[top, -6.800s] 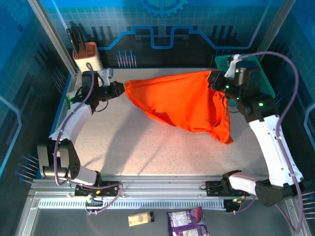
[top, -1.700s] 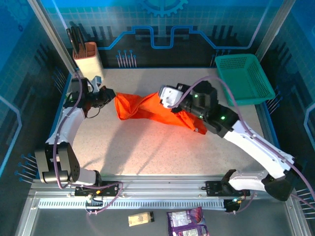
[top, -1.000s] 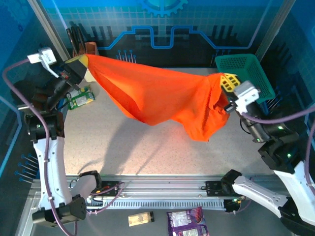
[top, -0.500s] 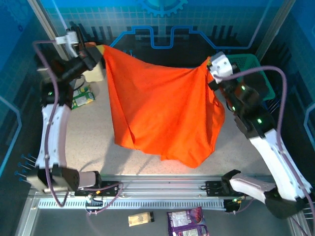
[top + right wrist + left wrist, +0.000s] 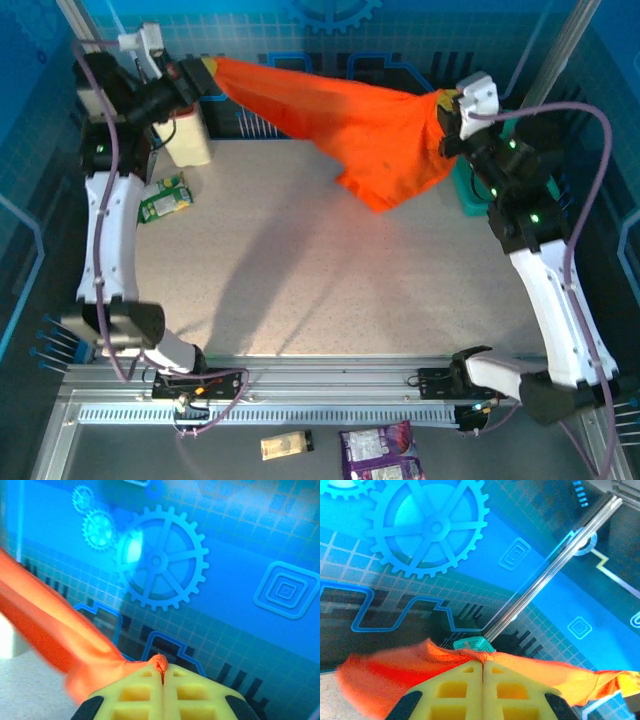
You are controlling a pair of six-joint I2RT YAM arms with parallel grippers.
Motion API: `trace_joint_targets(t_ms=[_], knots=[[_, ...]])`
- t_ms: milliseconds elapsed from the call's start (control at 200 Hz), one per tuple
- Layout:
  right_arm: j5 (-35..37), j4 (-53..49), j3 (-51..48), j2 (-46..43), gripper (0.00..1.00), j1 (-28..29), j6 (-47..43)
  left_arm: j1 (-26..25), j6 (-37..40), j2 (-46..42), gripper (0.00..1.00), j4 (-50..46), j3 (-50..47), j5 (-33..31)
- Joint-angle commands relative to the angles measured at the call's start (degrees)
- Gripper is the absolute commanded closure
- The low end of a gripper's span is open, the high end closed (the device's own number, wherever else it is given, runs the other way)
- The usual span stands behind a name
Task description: Fold the inside-out t-shirt
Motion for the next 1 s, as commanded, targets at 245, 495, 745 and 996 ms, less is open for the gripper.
trace_joint_targets(t_ms=[245,495,745,996], knots=[[-13.22,-19.11,-35.0,-17.87,1.0,1.58,16.2,-1.03,6.54,-26.85,1.0,-18.67,-51.19,-7.64],[-9.38,-20.15,-44.43,-14.91,0.61,1.89,23.58,-2.29,6.36,-26.32,0.69,-16.77,-60.41,-10.11],[-7.33,-14.71,-39.81,-4.82,0.57,2.24,25.83,-14.11,18.66,-3.35,0.67,-20.31,-40.57,-19.4],[-4.27,-11.35,-33.83,7.84,0.6,2.54,36.21,-23.89,28.7,22.82,0.66,-24.56,-12.48,-32.1]])
